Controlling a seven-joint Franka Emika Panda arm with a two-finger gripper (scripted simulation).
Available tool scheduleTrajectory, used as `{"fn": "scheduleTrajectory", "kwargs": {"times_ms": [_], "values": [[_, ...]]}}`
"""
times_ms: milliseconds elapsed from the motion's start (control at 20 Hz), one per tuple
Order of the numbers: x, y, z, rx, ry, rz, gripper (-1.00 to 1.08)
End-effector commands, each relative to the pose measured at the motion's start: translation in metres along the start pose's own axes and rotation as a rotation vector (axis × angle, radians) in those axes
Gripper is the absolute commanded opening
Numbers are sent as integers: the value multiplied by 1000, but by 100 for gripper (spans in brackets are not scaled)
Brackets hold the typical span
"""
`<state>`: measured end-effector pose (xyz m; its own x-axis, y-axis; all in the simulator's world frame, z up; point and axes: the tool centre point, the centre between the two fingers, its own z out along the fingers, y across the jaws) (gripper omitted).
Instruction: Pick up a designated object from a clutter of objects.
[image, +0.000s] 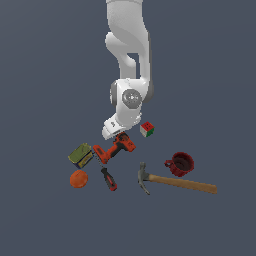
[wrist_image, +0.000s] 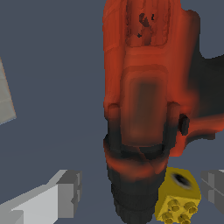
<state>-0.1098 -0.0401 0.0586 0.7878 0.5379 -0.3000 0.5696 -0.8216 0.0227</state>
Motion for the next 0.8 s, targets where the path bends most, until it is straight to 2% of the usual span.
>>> {"fn": "scheduleTrajectory", "kwargs": {"times_ms": [0, 600, 650, 750], "values": [[0, 0, 1, 0, 1, 0, 108], [-1, -1, 28, 0, 0, -7, 108], [-1, -1, 28, 0, 0, -7, -100], [-1, -1, 28, 0, 0, -7, -100]]}}
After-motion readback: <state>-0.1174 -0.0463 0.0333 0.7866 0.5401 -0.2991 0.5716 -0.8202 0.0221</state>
